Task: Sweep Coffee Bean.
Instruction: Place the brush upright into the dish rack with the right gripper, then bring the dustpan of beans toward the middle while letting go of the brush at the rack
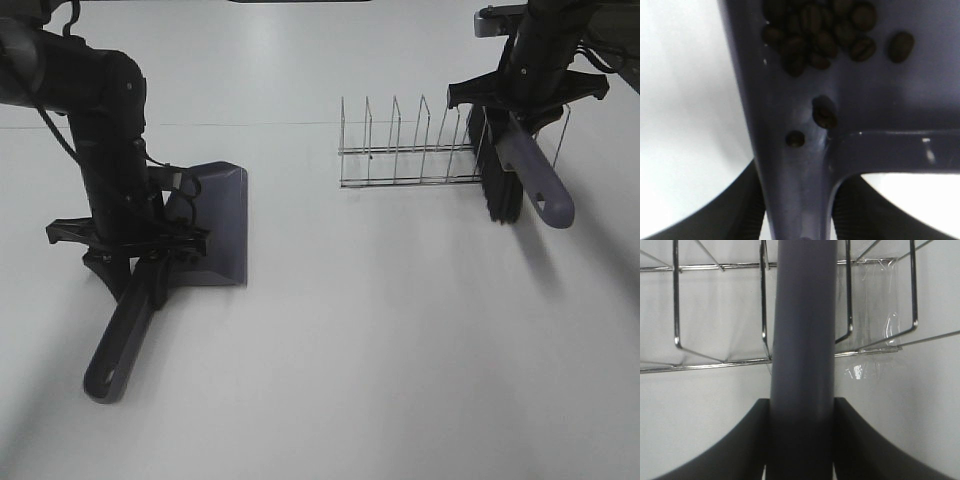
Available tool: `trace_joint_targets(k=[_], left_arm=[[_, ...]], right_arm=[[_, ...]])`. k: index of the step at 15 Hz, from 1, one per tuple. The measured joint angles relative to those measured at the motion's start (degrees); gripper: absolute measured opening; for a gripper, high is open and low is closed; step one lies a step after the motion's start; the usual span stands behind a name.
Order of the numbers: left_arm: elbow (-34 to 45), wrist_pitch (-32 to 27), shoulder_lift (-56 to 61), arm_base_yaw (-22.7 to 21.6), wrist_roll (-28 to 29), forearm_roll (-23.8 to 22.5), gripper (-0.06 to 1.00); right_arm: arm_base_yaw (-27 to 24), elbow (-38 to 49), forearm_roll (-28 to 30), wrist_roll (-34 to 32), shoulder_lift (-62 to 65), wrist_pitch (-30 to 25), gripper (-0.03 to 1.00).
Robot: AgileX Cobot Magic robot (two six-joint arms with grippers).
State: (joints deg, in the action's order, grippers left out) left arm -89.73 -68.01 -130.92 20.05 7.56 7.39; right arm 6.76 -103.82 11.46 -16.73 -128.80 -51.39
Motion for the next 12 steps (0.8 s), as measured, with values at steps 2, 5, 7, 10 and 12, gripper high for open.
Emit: trace_joint_targets(k=[2,5,7,10,12], left_arm=[[0.0,0.2,0.0,0.0,1.0,0.1,0.35],[0.0,0.2,0.0,0.0,1.3,0.1,0.35],[0.0,0.2,0.0,0.0,1.4,0.1,0.35],[0.0,1.0,0.0,-0.7,3.3,1.0,0.35],[0.0,1.5,0.0,-2.5,4.0,2.1,0.35]], right_arm=[[0.0,0.0,-0.2,0.3,0.0,0.0,0.38],[0.0,0.0,-0.2,1.3,0.1,0.0,0.68],[0.0,0.0,-0.2,1.3,1.9,0.6,0.71],[0.0,0.0,-0.2,1.3,6.0,1.1,0.72],[0.0,-0.1,-0.9,4.4,10.9,-2.8,0.72]])
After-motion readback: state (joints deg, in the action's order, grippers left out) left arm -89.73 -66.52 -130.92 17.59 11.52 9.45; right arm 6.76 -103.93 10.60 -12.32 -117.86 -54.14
